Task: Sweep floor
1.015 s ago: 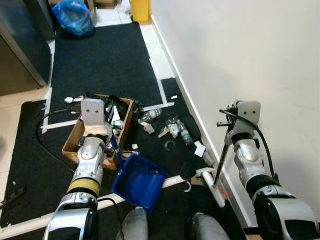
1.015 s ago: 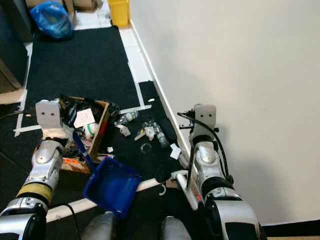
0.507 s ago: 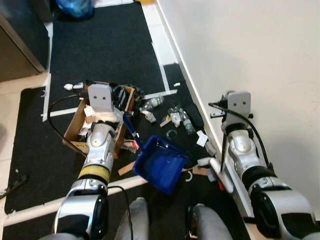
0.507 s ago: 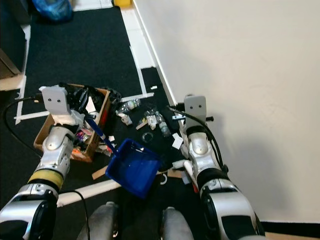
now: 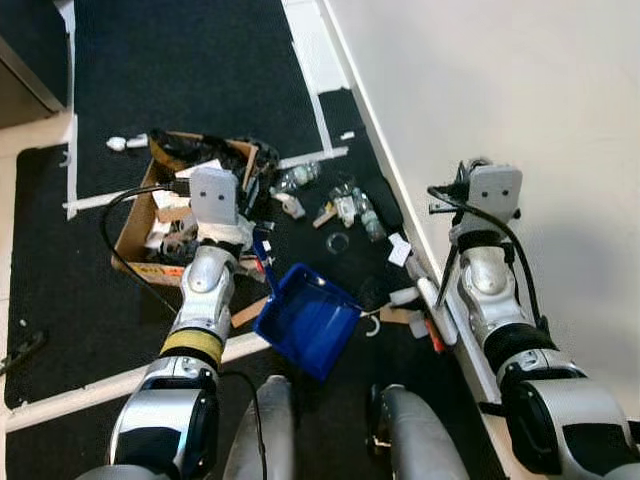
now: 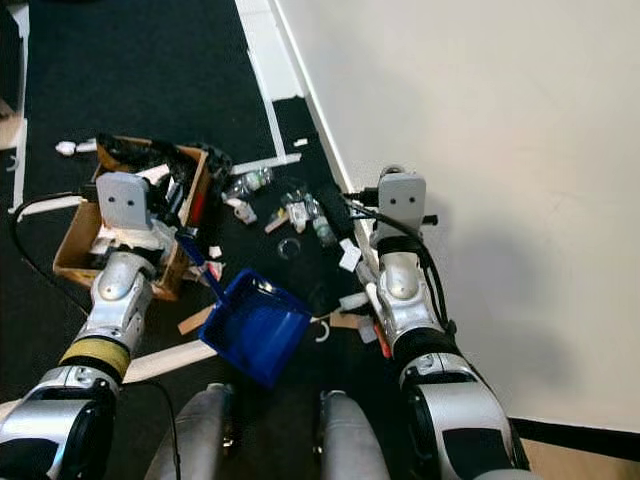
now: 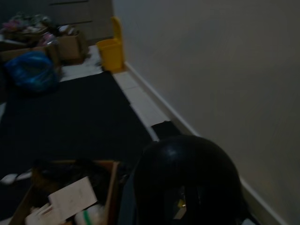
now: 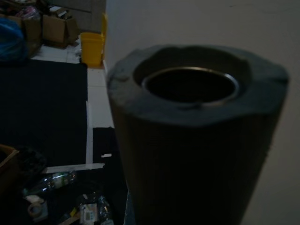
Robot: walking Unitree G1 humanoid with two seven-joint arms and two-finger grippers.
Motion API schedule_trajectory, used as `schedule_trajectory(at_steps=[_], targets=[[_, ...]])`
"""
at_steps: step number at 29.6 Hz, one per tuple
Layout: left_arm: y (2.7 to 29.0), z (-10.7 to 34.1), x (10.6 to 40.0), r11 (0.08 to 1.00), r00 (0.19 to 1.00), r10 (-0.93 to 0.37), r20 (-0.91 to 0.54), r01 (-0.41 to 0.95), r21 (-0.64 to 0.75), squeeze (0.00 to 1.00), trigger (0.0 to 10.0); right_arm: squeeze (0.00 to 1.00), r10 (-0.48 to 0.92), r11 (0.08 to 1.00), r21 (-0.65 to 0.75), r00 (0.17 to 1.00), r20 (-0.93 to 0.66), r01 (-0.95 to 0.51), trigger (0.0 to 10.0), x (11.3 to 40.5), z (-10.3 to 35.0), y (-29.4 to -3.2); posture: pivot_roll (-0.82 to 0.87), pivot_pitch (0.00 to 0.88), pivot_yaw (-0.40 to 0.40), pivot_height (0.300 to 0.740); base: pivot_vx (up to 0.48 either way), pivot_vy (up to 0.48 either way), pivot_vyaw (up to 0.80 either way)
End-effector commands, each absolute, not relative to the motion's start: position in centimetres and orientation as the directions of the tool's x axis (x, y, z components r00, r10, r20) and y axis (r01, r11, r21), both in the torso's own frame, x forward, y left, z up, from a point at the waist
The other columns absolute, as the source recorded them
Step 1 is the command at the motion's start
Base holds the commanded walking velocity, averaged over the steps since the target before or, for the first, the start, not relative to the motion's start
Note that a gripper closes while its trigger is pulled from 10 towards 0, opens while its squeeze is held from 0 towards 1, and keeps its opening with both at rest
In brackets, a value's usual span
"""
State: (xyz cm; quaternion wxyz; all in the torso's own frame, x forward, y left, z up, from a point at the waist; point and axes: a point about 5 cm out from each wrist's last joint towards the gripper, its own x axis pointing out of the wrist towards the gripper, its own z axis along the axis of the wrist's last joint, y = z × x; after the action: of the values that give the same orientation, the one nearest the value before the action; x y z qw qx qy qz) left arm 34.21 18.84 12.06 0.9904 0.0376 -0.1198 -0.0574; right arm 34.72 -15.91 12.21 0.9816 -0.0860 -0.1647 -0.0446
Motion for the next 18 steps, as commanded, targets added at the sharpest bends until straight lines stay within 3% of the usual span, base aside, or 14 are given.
schedule_trajectory(at_steps=[1, 9, 18], targets=[[19.8, 12.9, 34.3, 0.991, 0.957, -0.097, 0.272, 0.069, 0.111, 0.00, 10.0, 0.00, -0.066, 0.976, -0.168, 0.927, 0.371, 0.136, 10.0, 34.4, 12.5, -16.4, 0.06, 0.293, -0.057, 0.740, 0.000, 0.000, 0.00], [20.6, 13.4, 34.2, 0.991, 0.949, -0.020, 0.314, -0.022, 0.131, 0.00, 10.0, 0.00, -0.018, 0.955, -0.258, 0.896, 0.443, 0.147, 10.0, 34.1, 13.4, -16.3, 0.03, 0.308, -0.064, 0.740, 0.000, 0.000, 0.00], [20.2, 11.6, 33.6, 0.997, 0.960, 0.047, 0.277, -0.060, 0.041, 0.00, 10.0, 0.00, 0.003, 0.951, -0.284, 0.912, 0.411, 0.125, 10.0, 32.4, 11.1, -15.3, 0.01, 0.321, -0.075, 0.740, 0.000, 0.000, 0.00]])
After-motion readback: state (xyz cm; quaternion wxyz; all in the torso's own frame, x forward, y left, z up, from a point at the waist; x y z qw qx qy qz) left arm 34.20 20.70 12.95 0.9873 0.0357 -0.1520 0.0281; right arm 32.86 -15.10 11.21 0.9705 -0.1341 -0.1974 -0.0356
